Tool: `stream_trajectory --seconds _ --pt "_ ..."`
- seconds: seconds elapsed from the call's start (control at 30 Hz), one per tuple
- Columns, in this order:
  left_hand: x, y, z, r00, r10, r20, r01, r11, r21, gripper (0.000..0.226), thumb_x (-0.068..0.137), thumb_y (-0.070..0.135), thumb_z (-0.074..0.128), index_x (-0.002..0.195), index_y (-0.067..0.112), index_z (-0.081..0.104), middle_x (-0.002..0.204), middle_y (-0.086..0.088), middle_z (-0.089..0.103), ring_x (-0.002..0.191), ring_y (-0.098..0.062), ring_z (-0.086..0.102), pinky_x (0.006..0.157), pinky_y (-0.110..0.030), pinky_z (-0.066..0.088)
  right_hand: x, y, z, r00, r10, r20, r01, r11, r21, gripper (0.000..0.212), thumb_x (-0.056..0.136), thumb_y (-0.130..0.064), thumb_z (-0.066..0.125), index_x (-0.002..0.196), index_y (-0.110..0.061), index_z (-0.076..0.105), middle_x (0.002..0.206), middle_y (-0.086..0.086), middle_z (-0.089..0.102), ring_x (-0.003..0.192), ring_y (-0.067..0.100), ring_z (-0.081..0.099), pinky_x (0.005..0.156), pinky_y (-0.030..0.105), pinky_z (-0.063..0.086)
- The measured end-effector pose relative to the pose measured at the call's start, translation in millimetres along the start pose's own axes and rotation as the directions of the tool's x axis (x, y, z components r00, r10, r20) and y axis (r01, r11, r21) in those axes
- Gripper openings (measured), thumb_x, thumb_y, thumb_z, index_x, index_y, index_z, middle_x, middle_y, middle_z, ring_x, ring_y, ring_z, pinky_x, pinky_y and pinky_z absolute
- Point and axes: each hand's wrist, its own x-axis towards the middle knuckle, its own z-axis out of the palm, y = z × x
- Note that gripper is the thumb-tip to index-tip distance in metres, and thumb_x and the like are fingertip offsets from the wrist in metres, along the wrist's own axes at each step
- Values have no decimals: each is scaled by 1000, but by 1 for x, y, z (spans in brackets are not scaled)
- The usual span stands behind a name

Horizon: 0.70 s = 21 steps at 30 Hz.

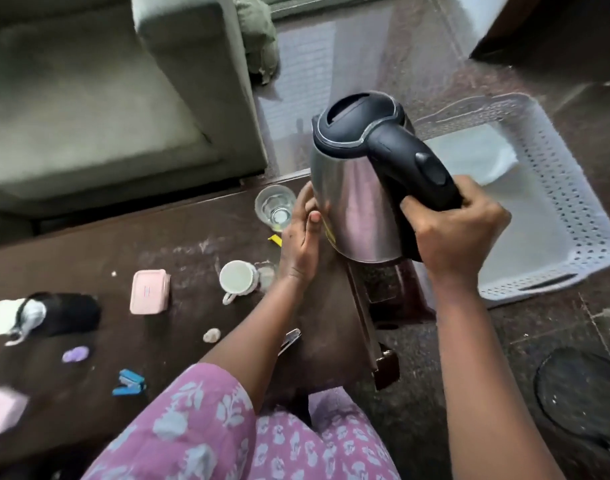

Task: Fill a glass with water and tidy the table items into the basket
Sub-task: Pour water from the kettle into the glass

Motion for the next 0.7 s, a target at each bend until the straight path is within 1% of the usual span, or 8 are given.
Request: stream_trajectory --seconds 0.03,0.1,0.17,0.2,0.23,0.33,0.57,0.7 --pt "-5 -3 -5 1000 -18 -13 19 999 26 97 76 80 20 140 10 34 104 14 62 95 11 56 77 0 35 -3 1 2 1000 7 25 -6 1000 -5 16 58 -22 68 60 -10 58 47 -23 25 55 7 32 53 25 29" --pt "-15 -9 -15 997 -75 -30 77 993 87 91 74 82 17 139 22 36 103 -3 69 80 -9 58 63 -11 39 -8 0 6 997 21 74 -21 1000 -8 15 57 -22 68 59 -15 55 47 -23 24 55 6 33 52 24 26" --pt "-23 -20 -24 992 -120 -40 125 984 131 77 79 76 22 138 29 38 103 -3 71 59 -5 54 57 -17 36 -13 -1 9 991 37 129 -35 999 -16 14 57 -22 68 60 -17 56 47 -23 26 56 6 34 52 24 26" --pt "-26 -24 -28 989 -143 -38 147 979 141 69 82 69 24 137 29 38 106 3 70 58 1 54 60 -19 38 -15 -1 10 987 46 151 -43 999 -26 14 57 -23 68 61 -13 59 47 -23 27 56 6 35 52 24 27" --pt "-29 -31 -34 985 -170 -44 174 973 149 64 84 63 25 137 29 39 108 6 69 66 4 58 66 -22 41 -16 -2 12 984 55 170 -49 998 -39 16 57 -24 68 63 -10 62 46 -21 28 56 6 35 52 25 28" --pt "-38 -47 -52 963 -253 -94 264 953 145 51 89 53 37 135 30 40 110 3 69 102 -10 62 91 -32 45 -19 -4 16 974 69 216 -53 996 -76 21 57 -26 66 66 -7 64 46 -11 34 53 11 34 53 26 31" --pt "-38 -63 -74 946 -289 -144 318 914 251 46 90 27 56 133 26 42 112 3 66 105 -19 60 96 -41 46 -18 -11 18 945 91 314 -47 989 -143 18 56 -29 65 65 -14 62 41 -10 28 55 17 36 53 25 30" --pt "-20 -70 -75 947 -267 -177 318 848 424 52 88 20 59 136 16 40 128 -4 56 120 -24 48 102 -34 36 -15 -15 21 929 73 362 -3 982 -190 23 55 -31 64 65 -10 63 46 0 35 55 22 41 53 26 32"
